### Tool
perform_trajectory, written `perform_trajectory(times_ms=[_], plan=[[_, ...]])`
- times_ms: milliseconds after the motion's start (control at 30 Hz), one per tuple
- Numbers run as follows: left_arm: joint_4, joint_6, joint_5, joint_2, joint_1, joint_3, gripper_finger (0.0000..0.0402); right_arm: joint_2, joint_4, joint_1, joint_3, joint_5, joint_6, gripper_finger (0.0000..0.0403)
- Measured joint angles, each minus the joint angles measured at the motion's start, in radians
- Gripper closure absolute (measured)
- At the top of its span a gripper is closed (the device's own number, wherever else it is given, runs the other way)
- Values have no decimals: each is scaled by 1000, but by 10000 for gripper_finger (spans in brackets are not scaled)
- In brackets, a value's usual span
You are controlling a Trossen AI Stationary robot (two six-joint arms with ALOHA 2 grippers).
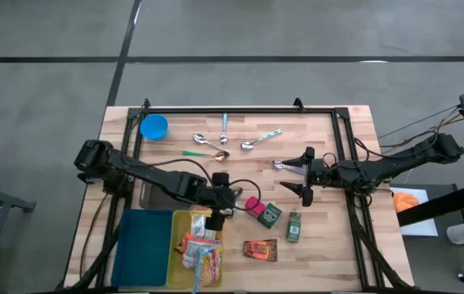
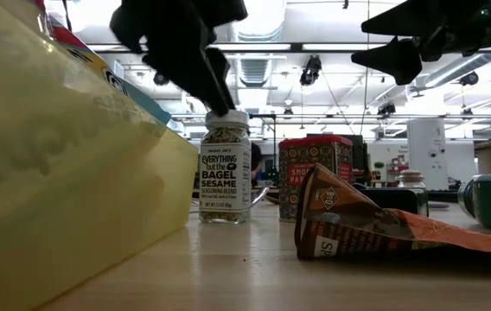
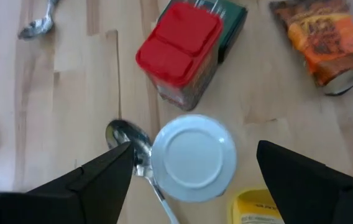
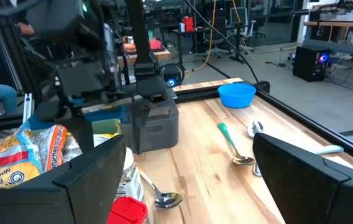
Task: Pick & Place Food Item
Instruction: Put the white seasoning bottle into the blue bin
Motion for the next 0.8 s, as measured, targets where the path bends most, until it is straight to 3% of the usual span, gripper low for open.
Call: perform_trajectory(times_ms=[533,800], plan=[[230,-13,53,0,63,-155,64,0,-1,0,0,0,0,54],[246,-19,61,0,68,-167,75,0,-2,0,0,0,0,54]])
